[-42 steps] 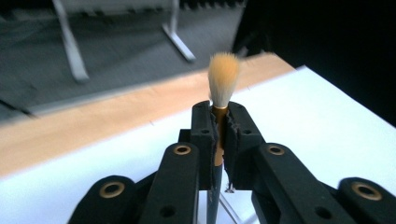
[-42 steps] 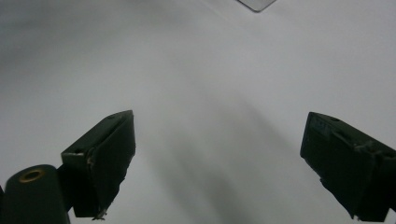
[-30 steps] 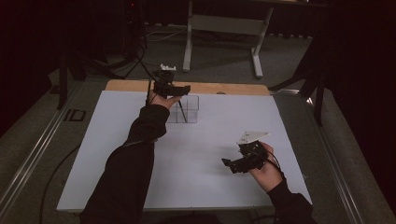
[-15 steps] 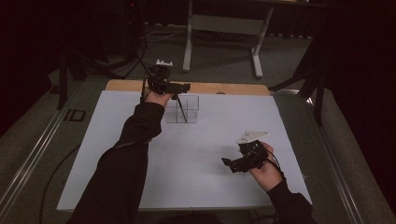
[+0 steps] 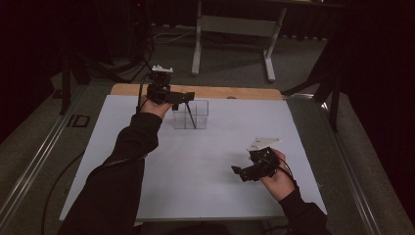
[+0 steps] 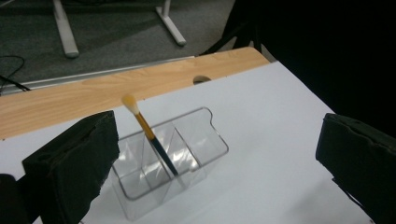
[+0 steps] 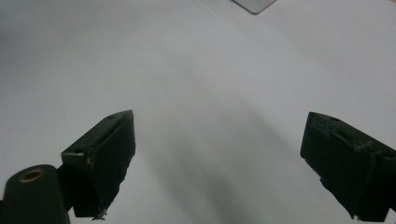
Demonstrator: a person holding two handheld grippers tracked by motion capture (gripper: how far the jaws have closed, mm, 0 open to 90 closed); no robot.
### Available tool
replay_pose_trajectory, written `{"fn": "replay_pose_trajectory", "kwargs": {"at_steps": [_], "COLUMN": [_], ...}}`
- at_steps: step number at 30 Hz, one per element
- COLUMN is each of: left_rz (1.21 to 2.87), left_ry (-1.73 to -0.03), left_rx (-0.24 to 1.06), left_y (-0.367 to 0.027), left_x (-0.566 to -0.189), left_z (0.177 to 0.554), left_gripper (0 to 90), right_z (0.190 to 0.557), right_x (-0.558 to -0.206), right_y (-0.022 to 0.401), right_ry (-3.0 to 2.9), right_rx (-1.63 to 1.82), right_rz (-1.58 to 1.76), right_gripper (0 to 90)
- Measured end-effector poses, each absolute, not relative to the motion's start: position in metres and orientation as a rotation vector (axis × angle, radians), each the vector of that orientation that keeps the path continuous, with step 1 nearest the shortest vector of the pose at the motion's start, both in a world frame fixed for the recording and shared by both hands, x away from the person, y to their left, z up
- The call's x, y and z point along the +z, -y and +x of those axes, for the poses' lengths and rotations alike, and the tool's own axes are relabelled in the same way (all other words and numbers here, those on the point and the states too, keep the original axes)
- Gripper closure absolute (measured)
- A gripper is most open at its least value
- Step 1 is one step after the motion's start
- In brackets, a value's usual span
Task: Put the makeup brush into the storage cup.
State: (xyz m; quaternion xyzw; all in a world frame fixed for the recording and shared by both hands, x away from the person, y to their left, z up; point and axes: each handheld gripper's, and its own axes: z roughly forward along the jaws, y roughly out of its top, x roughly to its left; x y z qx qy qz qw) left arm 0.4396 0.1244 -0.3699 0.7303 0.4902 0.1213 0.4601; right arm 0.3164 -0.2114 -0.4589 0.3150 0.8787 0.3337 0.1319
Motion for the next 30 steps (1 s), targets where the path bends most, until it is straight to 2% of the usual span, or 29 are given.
{"fn": "replay_pose_trajectory", "kwargs": {"at_steps": [5, 16, 30], "left_rz": [1.77, 1.839, 1.857], "left_ry": [-1.143, -1.036, -0.958], "left_rx": [0.247, 0.23, 0.219], "left_y": [-0.133, -0.137, -0.139], "left_x": [-0.366, -0.367, -0.393], "left_z": [0.424, 0.383, 0.342], "left_gripper": [0.0, 0.0, 0.0], "right_z": [0.316, 0.316, 0.316], "right_x": [-0.459, -0.459, -0.458], "right_y": [0.21, 0.208, 0.208], "right_ry": [-2.555, -2.552, -2.548], "right_rx": [0.967, 0.973, 0.978], "right_rz": [0.914, 0.911, 0.912], "right_gripper": [10.0, 10.1, 10.0]}}
